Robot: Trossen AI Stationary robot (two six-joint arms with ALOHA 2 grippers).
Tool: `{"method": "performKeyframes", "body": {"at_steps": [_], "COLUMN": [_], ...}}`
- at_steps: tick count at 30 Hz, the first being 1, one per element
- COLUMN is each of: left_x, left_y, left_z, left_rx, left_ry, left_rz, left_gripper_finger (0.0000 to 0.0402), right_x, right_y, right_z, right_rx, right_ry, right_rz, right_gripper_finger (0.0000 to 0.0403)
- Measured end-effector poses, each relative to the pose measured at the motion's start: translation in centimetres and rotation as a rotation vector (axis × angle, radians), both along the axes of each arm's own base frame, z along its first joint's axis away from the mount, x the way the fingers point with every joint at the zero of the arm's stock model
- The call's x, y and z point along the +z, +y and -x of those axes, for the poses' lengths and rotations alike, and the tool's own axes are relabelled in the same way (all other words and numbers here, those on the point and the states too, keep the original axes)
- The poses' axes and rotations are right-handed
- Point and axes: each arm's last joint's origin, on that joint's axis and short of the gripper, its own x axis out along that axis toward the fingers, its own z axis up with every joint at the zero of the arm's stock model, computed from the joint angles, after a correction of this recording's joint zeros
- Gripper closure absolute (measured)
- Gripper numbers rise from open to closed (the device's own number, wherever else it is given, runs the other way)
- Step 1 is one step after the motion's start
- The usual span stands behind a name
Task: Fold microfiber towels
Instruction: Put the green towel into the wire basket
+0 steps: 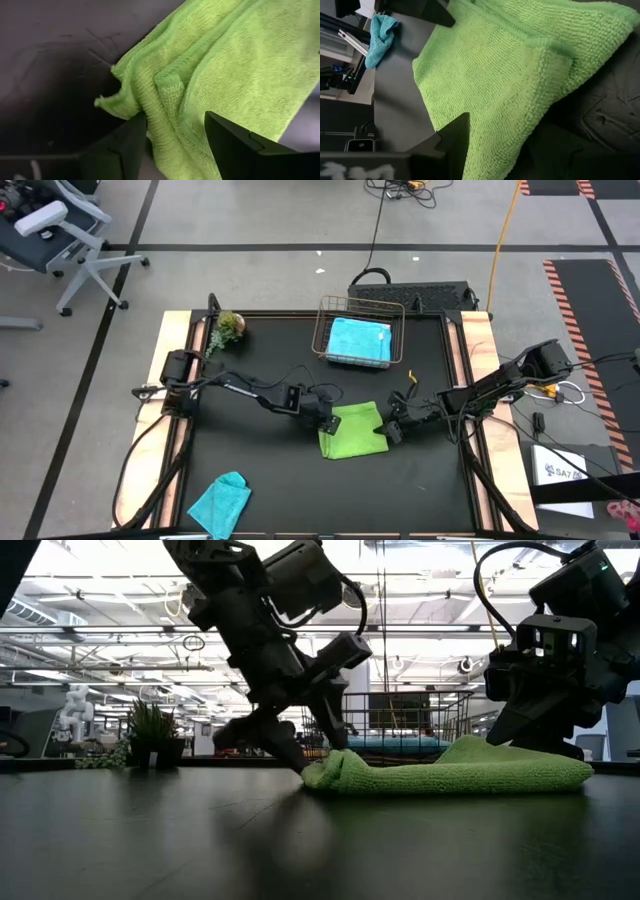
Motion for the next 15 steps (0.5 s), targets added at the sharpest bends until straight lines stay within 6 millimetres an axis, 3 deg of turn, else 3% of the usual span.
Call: {"method": "performKeyframes", "body": {"at_steps": [10, 15], "left_x": [0.26, 0.17], "left_y": [0.25, 0.27], "left_z": [-0.87, -0.76], "left_rx": [0.039, 0.057], "left_ry": [-0.106, -0.093], "left_rz": [-0.061, -0.057], "left_gripper_finger": [0.0196, 0.0247], "right_x": [0.0, -0.14], "right_y": [0.0, -0.04], "right_z": [0.0, 0.09], "right_rx": [0.0, 0.012], "right_ry": [0.0, 0.013], "right_rz": [0.0, 0.03], "right_gripper_finger": [0.0226, 0.0277]}}
